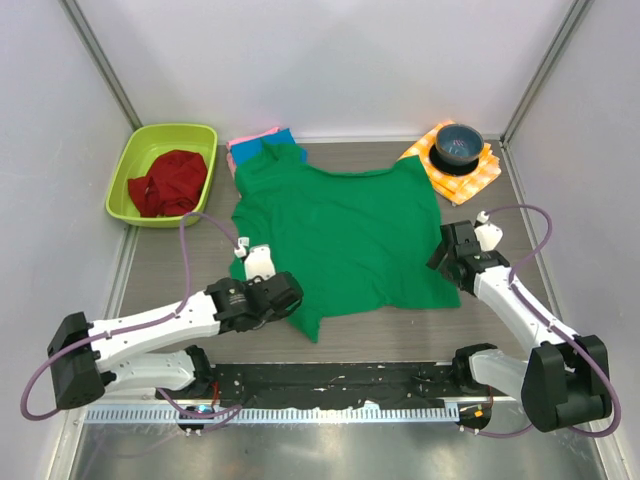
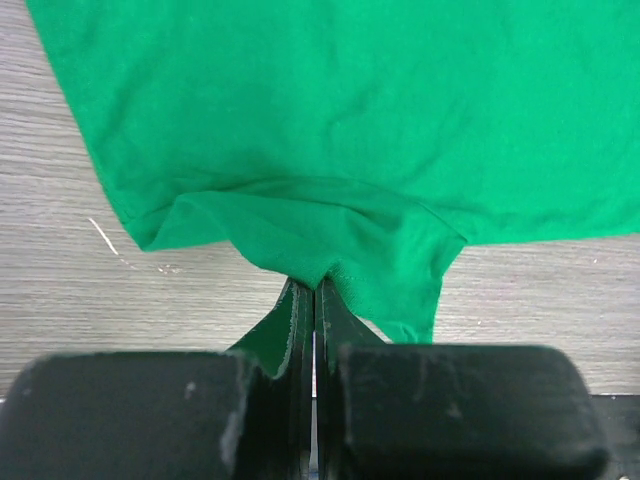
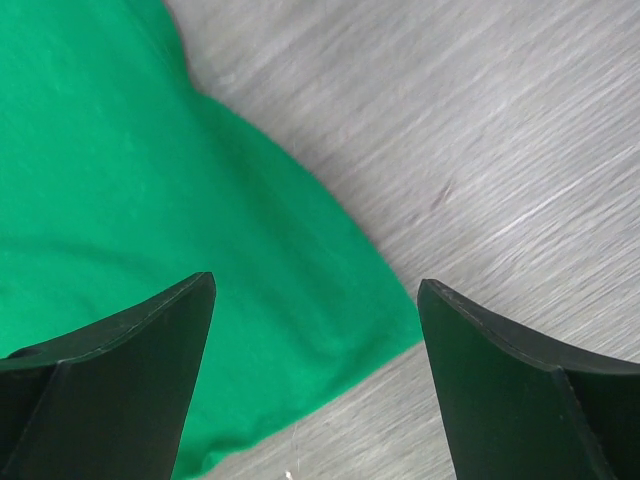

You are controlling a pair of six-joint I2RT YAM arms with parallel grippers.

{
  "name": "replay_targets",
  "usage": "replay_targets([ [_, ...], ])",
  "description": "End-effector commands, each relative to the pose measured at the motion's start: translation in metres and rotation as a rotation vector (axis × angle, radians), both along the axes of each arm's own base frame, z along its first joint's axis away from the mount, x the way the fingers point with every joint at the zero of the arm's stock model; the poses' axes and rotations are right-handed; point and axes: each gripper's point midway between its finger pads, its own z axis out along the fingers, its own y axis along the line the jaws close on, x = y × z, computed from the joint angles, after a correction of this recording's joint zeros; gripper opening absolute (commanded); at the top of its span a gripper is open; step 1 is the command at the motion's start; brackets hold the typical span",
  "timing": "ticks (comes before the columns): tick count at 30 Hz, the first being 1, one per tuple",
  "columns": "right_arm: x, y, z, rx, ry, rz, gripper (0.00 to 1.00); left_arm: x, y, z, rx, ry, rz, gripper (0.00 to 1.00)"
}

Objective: Fold and stack the t-shirts

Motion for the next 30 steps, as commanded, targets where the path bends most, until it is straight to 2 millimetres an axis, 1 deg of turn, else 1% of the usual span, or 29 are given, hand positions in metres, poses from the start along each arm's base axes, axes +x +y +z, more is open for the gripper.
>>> replay_targets([
  [1,-0.011,0.022,-0.016,0.154,0.031,-0.022,0.87,0.006,0.023,0.005,0.003,-0.025,0.051,0.0],
  [3,-0.015,0.024,-0.018,0.174,0.035,-0.038,0.85,0.006,0.025,0.008,-0.018,-0.028,0.057,0.0],
  [6,-0.02,0.02,-0.017,0.167,0.04,-0.065,0.83,0.006,0.03,0.008,-0.023,-0.022,0.067,0.0],
  [8,-0.027,0.02,-0.017,0.164,0.063,-0.068,0.81,0.006,0.031,0.009,-0.027,-0.018,0.071,0.0],
  [9,-0.028,0.018,-0.016,0.159,0.067,-0.078,0.8,0.006,0.031,0.01,-0.03,-0.017,0.073,0.0],
  [10,-0.035,0.016,-0.016,0.15,0.088,-0.081,0.79,0.006,0.032,0.011,-0.032,-0.019,0.074,0.0],
  [14,-0.047,0.005,-0.008,0.103,0.105,-0.109,0.8,0.007,0.039,0.016,-0.026,-0.026,0.092,0.0],
  [15,-0.052,0.004,-0.009,0.096,0.119,-0.108,0.8,0.008,0.041,0.017,-0.027,-0.027,0.102,0.0],
  [17,-0.054,0.01,-0.012,0.134,0.124,-0.114,0.79,0.008,0.045,0.019,-0.033,-0.033,0.113,0.0],
  [22,-0.059,0.002,-0.017,0.093,0.165,-0.159,0.78,0.01,0.06,0.022,-0.027,-0.039,0.168,0.0],
  [25,-0.061,0.001,-0.025,0.094,0.172,-0.187,0.77,0.013,0.066,0.025,-0.027,-0.047,0.19,0.0],
  [26,-0.064,0.0,-0.031,0.09,0.181,-0.189,0.77,0.013,0.067,0.026,-0.027,-0.046,0.191,0.0],
  [29,-0.062,-0.001,-0.037,0.088,0.174,-0.198,0.77,0.015,0.068,0.027,-0.024,-0.039,0.196,0.0],
  [30,-0.059,-0.001,-0.036,0.084,0.157,-0.194,0.77,0.015,0.069,0.026,-0.018,-0.037,0.198,0.0],
])
